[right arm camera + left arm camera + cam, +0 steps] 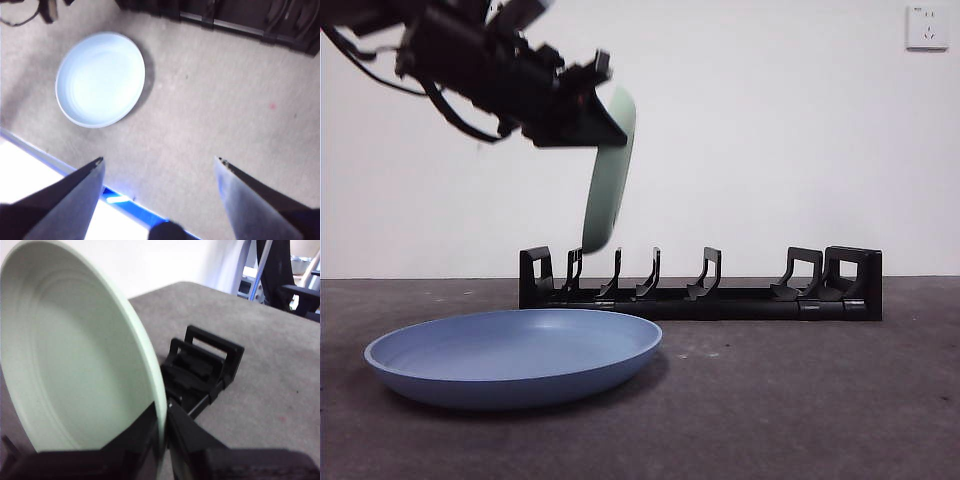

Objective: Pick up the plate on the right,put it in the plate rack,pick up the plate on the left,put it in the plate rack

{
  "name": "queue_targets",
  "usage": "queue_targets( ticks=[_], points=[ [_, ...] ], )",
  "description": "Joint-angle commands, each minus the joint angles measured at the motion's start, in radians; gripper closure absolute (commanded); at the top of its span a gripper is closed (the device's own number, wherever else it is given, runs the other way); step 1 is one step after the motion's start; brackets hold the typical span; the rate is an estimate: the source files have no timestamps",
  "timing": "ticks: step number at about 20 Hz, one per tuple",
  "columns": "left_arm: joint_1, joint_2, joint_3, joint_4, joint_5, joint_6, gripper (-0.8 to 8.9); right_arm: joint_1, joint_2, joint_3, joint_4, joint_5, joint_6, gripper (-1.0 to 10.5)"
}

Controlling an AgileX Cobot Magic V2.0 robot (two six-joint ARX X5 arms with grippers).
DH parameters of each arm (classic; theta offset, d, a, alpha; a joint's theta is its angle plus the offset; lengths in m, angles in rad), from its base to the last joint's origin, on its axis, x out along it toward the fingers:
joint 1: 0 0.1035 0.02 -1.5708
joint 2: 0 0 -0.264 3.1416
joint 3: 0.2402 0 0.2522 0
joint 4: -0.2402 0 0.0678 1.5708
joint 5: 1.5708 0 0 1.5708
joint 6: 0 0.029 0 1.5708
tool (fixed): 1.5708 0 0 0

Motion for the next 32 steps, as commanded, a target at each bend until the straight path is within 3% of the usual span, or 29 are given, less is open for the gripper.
queue_targets(
  ticks=[1, 14, 15, 18, 26, 32],
  points=[
    [0.002, 0.022, 0.004, 0.026, -0.008, -0.003, 8.21, 0.001, -0.002, -0.011, 0.001, -0.004, -0.008, 5.7],
    [0.007, 0.114, 0.004, -0.013, -0.068, 0.0, 8.11, 0.001, -0.002, -0.011, 0.023, -0.003, -0.019, 5.7],
    [0.007, 0.114, 0.004, -0.022, -0.067, 0.001, 8.0, 0.001, -0.002, -0.011, 0.023, -0.003, -0.019, 5.7],
    [0.0, 0.114, 0.004, -0.043, -0.063, 0.001, 6.26, 0.001, -0.002, -0.011, 0.023, -0.003, -0.023, 5.7],
    [-0.011, 0.091, 0.004, -0.086, -0.015, -0.01, 6.14, 0.001, -0.002, -0.011, 0.022, -0.002, -0.027, 5.7],
    [-0.013, -0.073, 0.004, -0.203, -0.015, 0.002, 5.52, 0.001, 0.0, -0.011, 0.028, -0.003, -0.038, 5.7]
  ],
)
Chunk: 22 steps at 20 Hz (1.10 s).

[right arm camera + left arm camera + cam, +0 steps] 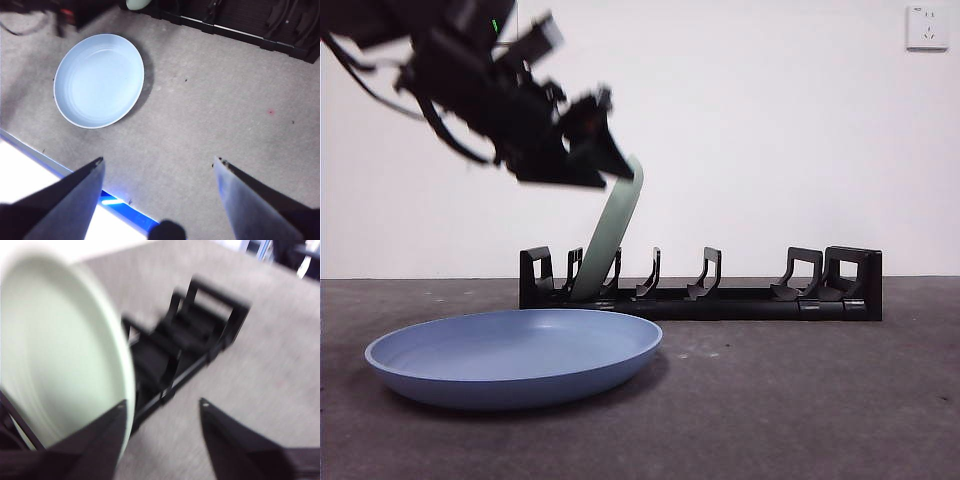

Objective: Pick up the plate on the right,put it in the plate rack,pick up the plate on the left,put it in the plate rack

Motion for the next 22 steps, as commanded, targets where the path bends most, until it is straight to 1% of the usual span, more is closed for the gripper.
queue_targets(
  ticks=[1, 5, 7, 8, 9, 11, 12, 14, 17, 18, 19, 20, 22],
  points=[
    [-0.005, -0.087, -0.005, -0.056, 0.008, 0.006, 5.52, 0.001, 0.0, -0.008, 0.017, -0.003, -0.011, 5.7],
    [-0.005, -0.262, -0.005, -0.203, 0.01, 0.013, 5.52, 0.001, 0.0, -0.008, 0.05, -0.004, -0.011, 5.7],
    [-0.005, -0.37, -0.005, -0.314, 0.016, 0.05, 5.51, 0.001, 0.007, -0.008, 0.069, -0.005, -0.01, 5.7],
    [-0.005, -0.429, -0.005, -0.38, 0.015, 0.087, 5.51, 0.001, 0.018, -0.008, 0.078, -0.01, -0.01, 5.7],
    [-0.005, -0.487, -0.005, -0.445, 0.015, 0.131, 5.42, 0.001, 0.032, -0.008, 0.083, -0.032, -0.01, 5.7],
    [-0.01, -0.602, -0.005, -0.575, 0.015, 0.227, 4.62, 0.002, 0.076, -0.008, 0.105, -0.108, -0.01, 5.7],
    [-0.016, -0.655, -0.005, -0.641, 0.015, 0.274, 4.59, 0.002, 0.103, -0.008, 0.122, -0.14, -0.01, 5.7],
    [-0.031, -0.748, -0.005, -0.751, 0.009, 0.331, 4.59, 0.012, 0.165, -0.008, 0.154, -0.162, -0.002, 5.7],
    [-0.044, -0.856, -0.005, -0.877, 0.0, 0.4, 4.58, 0.076, 0.277, -0.008, 0.183, -0.161, 0.005, 5.7],
    [-0.048, -0.883, -0.005, -0.911, 0.0, 0.412, 4.31, 0.102, 0.321, -0.008, 0.199, -0.156, 0.005, 5.7],
    [-0.051, -0.901, -0.005, -0.94, 0.0, 0.425, 3.7, 0.129, 0.361, -0.008, 0.222, -0.148, 0.009, 5.7],
    [-0.053, -0.921, -0.005, -0.977, -0.006, 0.436, 3.42, 0.166, 0.41, -0.008, 0.251, -0.123, 0.018, 5.7],
    [-0.053, -0.941, -0.005, -1.043, -0.036, 0.459, 3.42, 0.215, 0.499, -0.008, 0.298, -0.065, 0.042, 5.7]
  ],
)
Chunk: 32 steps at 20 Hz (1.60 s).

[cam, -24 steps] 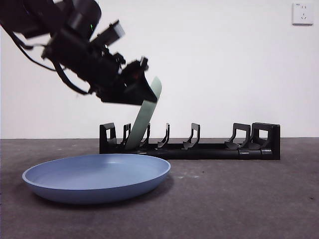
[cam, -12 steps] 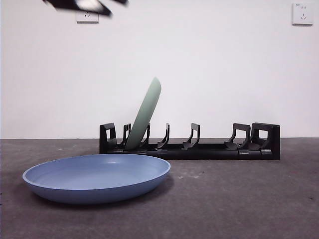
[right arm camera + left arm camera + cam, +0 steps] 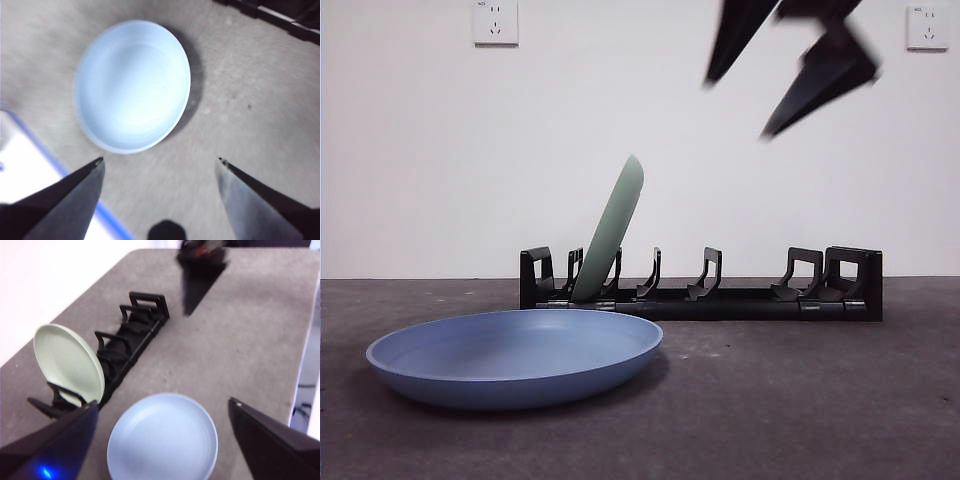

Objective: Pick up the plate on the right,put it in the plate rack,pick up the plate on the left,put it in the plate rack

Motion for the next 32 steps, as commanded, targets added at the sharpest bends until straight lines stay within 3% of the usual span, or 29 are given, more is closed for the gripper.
queue_targets(
  ticks=[1, 5, 9, 25, 29, 32],
  points=[
    [-0.004, -0.01, -0.005, -0.064, -0.037, 0.059, 3.42, 0.043, 0.093, -0.008, 0.029, 0.046, 0.028, 5.7],
    [-0.007, -0.008, -0.005, -0.17, -0.13, 0.131, 3.42, 0.098, 0.257, -0.008, 0.1, 0.058, 0.062, 5.7],
    [-0.007, -0.005, -0.005, -0.209, -0.16, 0.163, 3.42, 0.123, 0.343, -0.008, 0.16, 0.091, 0.089, 5.7],
    [-0.073, 0.035, -0.005, -0.214, -0.167, 0.171, 3.42, 0.153, 0.465, -0.008, 0.28, 0.121, 0.157, 5.8],
    [-0.098, 0.058, -0.005, -0.214, -0.167, 0.171, 3.42, 0.159, 0.465, -0.008, 0.293, 0.121, 0.157, 8.0],
    [-0.121, 0.079, -0.005, -0.214, -0.167, 0.171, 3.42, 0.16, 0.465, -0.008, 0.298, 0.121, 0.164, 8.2]
  ],
)
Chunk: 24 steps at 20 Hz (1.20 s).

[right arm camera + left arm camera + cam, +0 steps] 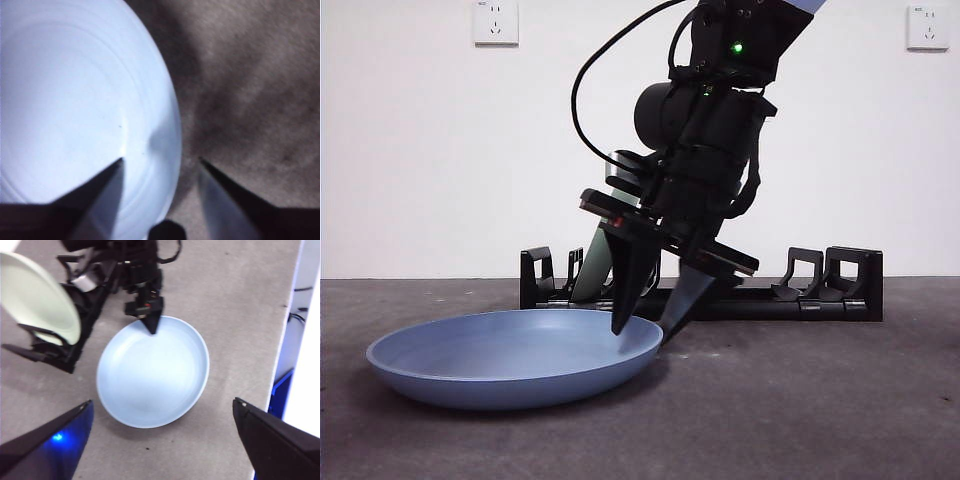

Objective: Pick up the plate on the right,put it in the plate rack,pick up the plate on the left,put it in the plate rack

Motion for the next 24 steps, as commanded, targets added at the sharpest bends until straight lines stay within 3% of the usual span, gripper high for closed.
queue_targets(
  ticks=[1, 6, 9, 14, 24],
  points=[
    [-0.026, 0.02, -0.005, 0.004, 0.003, 0.011, 3.42, 0.006, 0.014, -0.008, 0.002, 0.0, 0.018, 8.2],
    [-0.095, 0.064, -0.005, 0.003, -0.047, 0.012, 3.42, 0.008, 0.032, -0.008, 0.001, 0.0, 0.029, 8.3],
    [-0.139, 0.097, -0.005, 0.003, -0.074, 0.027, 3.42, 0.007, 0.037, -0.008, 0.004, 0.001, 0.035, 9.6],
    [-0.22, 0.146, -0.005, 0.002, -0.124, 0.038, 3.42, 0.003, 0.01, -0.008, -0.024, 0.0, 0.033, 9.6],
    [-0.386, 0.206, -0.005, 0.096, -0.266, 0.163, 3.42, -0.084, -0.384, -0.007, -0.23, -0.003, -0.02, 9.6]
  ],
)
